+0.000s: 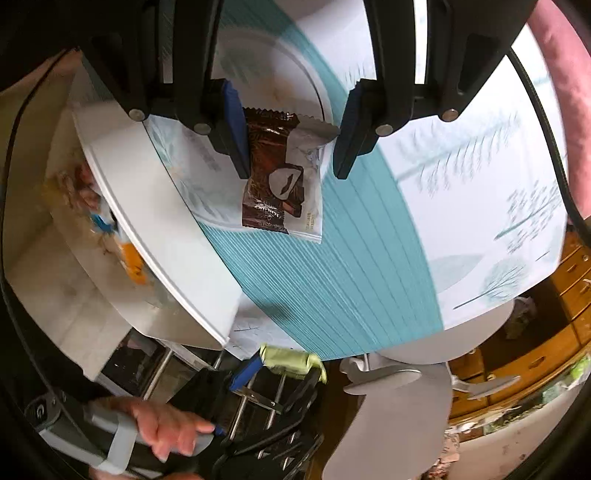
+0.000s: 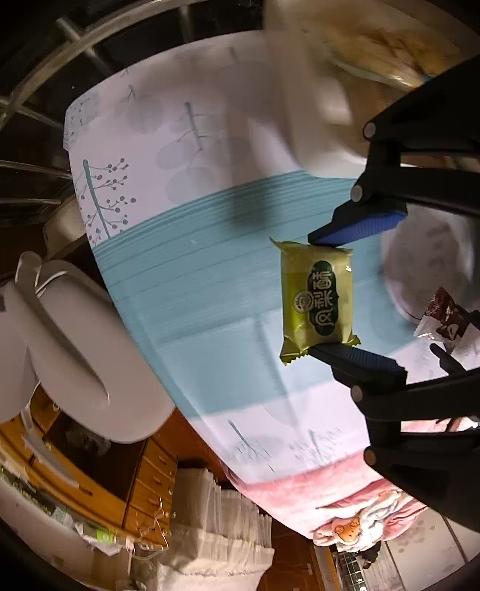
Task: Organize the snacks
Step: 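Carry the wafer and pineapple cake into the white tray and open both tools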
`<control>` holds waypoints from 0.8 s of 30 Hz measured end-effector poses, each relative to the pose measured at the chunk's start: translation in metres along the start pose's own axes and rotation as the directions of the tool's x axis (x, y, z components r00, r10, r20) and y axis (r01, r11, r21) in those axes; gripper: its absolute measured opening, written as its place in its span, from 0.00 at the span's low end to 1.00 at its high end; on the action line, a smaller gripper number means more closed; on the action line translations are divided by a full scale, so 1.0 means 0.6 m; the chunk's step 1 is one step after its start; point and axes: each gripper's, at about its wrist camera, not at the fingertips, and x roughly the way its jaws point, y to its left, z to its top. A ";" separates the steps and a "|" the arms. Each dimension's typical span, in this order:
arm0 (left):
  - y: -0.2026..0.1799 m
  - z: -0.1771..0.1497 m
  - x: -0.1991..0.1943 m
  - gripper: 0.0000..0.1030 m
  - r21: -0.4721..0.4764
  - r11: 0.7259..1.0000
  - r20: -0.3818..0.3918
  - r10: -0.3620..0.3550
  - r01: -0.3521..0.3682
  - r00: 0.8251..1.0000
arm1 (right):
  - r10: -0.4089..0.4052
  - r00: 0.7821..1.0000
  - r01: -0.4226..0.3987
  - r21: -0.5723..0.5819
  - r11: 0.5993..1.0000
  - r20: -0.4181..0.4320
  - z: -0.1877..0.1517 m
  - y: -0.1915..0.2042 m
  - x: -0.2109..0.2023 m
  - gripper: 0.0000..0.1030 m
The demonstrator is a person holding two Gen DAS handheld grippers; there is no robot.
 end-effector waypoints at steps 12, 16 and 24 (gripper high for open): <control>-0.079 -0.042 -0.118 0.42 0.045 0.996 0.066 -0.083 0.080 0.994 | 0.053 0.990 -0.057 0.028 0.998 0.129 -0.179 -0.035 -0.136 0.51; -0.107 -0.039 -0.138 0.42 0.065 0.992 0.095 -0.115 0.109 0.989 | 0.049 0.986 -0.060 0.063 0.996 0.161 -0.240 -0.089 -0.164 0.51; -0.192 -0.025 -0.157 0.42 0.129 0.967 0.118 -0.234 0.219 0.965 | -0.011 0.984 -0.017 0.151 0.988 0.179 -0.342 -0.206 -0.184 0.51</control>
